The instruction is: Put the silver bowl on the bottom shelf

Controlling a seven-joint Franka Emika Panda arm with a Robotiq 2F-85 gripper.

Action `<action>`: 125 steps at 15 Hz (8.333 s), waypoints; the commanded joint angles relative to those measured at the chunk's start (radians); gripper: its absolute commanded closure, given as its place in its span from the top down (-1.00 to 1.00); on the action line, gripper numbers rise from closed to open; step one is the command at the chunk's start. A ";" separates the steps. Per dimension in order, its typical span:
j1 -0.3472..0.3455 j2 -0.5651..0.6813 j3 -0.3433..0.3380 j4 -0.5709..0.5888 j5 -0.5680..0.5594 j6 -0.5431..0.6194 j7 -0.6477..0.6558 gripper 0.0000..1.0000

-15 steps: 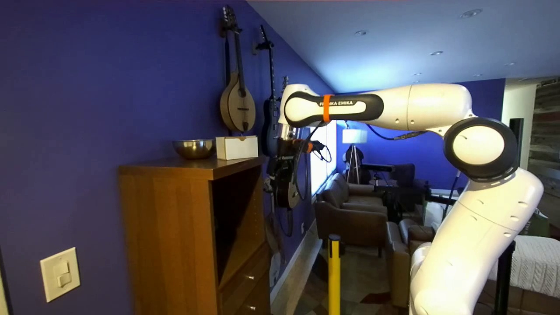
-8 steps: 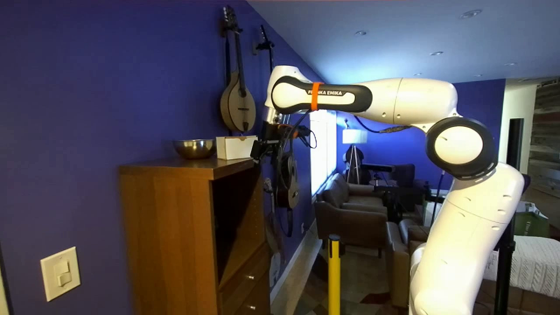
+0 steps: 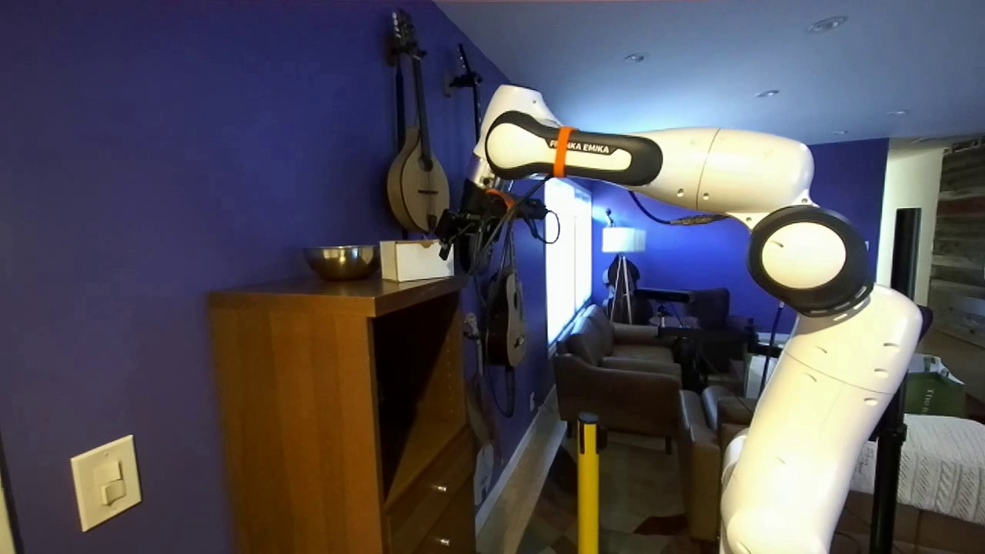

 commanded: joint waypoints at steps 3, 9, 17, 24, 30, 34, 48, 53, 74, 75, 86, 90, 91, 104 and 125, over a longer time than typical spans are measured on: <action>-0.006 0.123 0.049 0.247 -0.115 0.134 0.018 1.00; 0.049 0.370 0.037 0.491 0.009 0.212 -0.159 1.00; 0.045 0.414 0.064 0.468 0.010 0.303 -0.249 1.00; 0.033 0.500 0.126 0.555 0.228 0.290 -0.669 1.00; 0.046 0.536 0.126 0.533 0.244 0.222 -0.762 1.00; 0.062 0.556 0.115 0.563 0.186 0.277 -0.734 1.00; 0.056 0.603 0.107 0.566 0.021 0.223 -0.732 0.09; 0.056 0.605 0.090 0.568 -0.004 0.232 -0.719 -0.60; 0.023 0.478 0.265 0.678 0.297 0.271 -1.137 -0.96; 0.030 0.447 0.254 0.677 0.289 0.262 -1.101 -0.96; 0.026 0.027 0.229 0.377 0.038 -0.067 -0.461 -0.96; 0.022 -0.125 0.284 0.183 0.022 -0.165 -0.207 -0.96; 0.020 -0.158 0.298 0.140 0.024 -0.192 -0.147 -0.96; 0.139 -0.326 0.117 -0.639 0.381 0.043 0.005 -0.96; 0.119 -0.072 0.086 -0.675 0.000 0.020 -0.208 -0.86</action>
